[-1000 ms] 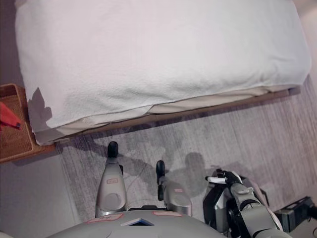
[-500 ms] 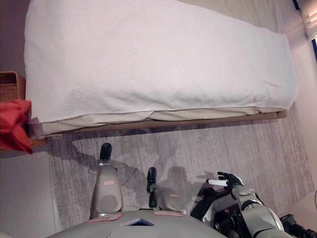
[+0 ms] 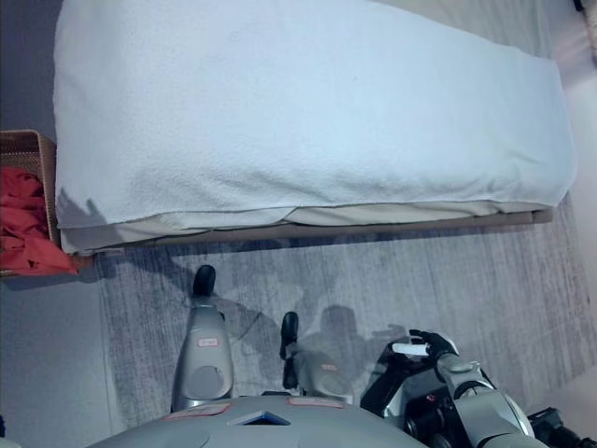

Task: Put the clothes on the bed into the basket.

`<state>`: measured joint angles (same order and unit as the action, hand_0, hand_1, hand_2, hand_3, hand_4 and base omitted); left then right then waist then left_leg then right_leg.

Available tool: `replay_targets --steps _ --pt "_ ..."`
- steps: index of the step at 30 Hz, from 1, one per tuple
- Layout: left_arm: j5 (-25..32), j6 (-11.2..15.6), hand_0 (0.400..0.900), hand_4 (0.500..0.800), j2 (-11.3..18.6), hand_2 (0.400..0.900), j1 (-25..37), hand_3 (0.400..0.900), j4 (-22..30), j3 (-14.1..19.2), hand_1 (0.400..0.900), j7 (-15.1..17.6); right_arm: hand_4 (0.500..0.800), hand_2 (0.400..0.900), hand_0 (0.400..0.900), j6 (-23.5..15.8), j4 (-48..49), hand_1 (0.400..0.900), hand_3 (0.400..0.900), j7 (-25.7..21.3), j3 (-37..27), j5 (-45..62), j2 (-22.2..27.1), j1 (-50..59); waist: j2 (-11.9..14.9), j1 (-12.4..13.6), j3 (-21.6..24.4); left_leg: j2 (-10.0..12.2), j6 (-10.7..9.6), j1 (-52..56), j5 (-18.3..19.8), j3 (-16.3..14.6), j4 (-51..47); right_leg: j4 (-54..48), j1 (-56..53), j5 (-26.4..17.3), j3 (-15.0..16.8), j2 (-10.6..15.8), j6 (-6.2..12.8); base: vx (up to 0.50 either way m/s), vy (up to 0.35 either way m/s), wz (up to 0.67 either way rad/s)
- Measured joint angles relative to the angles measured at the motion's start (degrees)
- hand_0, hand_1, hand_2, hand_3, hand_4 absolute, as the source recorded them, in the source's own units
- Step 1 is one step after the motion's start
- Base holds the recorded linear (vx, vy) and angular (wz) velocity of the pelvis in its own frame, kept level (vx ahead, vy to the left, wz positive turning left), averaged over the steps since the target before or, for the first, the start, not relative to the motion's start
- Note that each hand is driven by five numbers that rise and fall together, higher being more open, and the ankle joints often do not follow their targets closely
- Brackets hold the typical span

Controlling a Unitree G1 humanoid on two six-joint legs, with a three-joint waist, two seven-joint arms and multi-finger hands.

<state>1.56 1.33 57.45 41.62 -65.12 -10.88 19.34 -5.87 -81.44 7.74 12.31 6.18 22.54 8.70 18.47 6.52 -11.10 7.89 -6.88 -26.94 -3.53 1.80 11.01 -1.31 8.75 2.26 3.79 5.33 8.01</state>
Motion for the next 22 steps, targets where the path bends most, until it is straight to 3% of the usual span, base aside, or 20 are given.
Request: replay_targets --steps 2,3,6,9,14,18,20,22 --pt "1.5 1.5 0.9 0.8 -3.4 0.9 -3.2 0.9 5.4 0.3 0.9 -0.2 0.8 0.9 0.9 -0.1 0.1 0.9 0.9 0.0 -0.5 0.0 -0.2 0.0 -0.6 -0.1 -0.5 -0.2 0.0 0.2 0.0 -0.2 0.1 0.0 0.0 0.0 0.3 0.4 0.01 -0.02 0.015 -0.1" --pt "3.0 1.8 0.9 0.8 -5.7 0.9 -5.5 0.9 9.0 2.3 0.9 -0.3 0.8 0.9 0.9 -0.1 0.1 0.9 0.9 0.0 -1.7 0.0 -0.3 0.0 -1.0 -0.1 -0.9 -0.3 0.0 0.3 0.0 -0.4 0.1 0.1 0.0 0.0 0.6 0.6 0.01 -0.01 0.014 -0.12" --pt "8.1 3.3 0.9 0.8 -11.2 0.9 -6.6 0.9 10.1 2.9 0.9 -1.9 0.8 0.9 0.9 -0.1 0.0 0.9 0.9 -0.1 -2.6 -0.1 -0.3 0.0 -1.7 -0.6 -1.7 -0.3 0.1 1.6 0.0 -0.8 0.1 0.3 -0.8 0.0 1.0 0.7 0.03 -0.02 0.007 -0.07" --pt "12.7 3.8 0.9 0.8 -14.3 0.9 -8.1 0.9 12.3 2.7 0.9 -3.6 0.8 0.9 0.9 -0.1 0.2 0.9 0.9 -0.5 -3.7 -0.3 -0.3 0.1 -2.2 -1.7 -2.1 -0.1 0.2 2.5 -0.1 -1.0 -0.5 0.2 -1.4 0.0 1.2 0.6 0.03 0.0 -0.006 -0.1" --pt "12.8 4.2 0.9 0.8 -18.1 0.9 -8.9 0.9 14.7 0.4 0.9 -4.4 0.8 0.9 0.9 0.1 0.5 0.9 0.9 -1.5 -3.7 -0.4 -0.2 -0.2 -2.7 -1.8 -2.5 0.0 0.3 5.2 -0.3 -2.8 -1.7 0.3 -2.5 0.0 2.7 0.9 0.02 0.02 -0.01 -0.17" --pt "11.6 4.4 0.9 0.8 -23.3 0.9 -8.9 0.9 14.5 -2.2 0.9 -4.2 0.8 0.9 0.9 -0.1 1.1 0.9 0.9 -2.2 -3.6 -0.4 -0.3 -0.3 -3.8 -2.1 -2.5 -0.2 0.4 7.2 -0.2 -4.1 -2.3 0.3 -3.4 0.0 3.7 1.4 0.03 0.04 0.004 -0.16" --pt "9.8 4.4 0.9 0.8 -24.1 0.9 -9.4 0.9 14.5 -5.5 0.9 -4.5 0.8 0.9 0.9 -0.4 1.9 0.9 0.9 -2.3 -3.6 -0.4 -0.5 -0.3 -4.3 -2.5 -2.4 -0.1 0.4 8.3 -0.3 -4.9 -2.6 0.3 -3.9 0.0 4.5 1.5 0.03 0.02 -0.013 -0.13" --pt "7.9 4.3 0.9 0.8 -25.1 0.9 -10.2 0.9 15.0 -6.0 0.9 -5.1 0.8 0.9 0.9 -0.5 2.7 0.9 0.9 -2.6 -3.5 -1.2 -0.8 -0.3 -5.0 -3.4 -2.1 -0.1 0.7 9.3 -0.5 -5.5 -3.3 0.3 -4.3 0.0 5.0 1.5 0.02 0.01 0.009 -0.07"
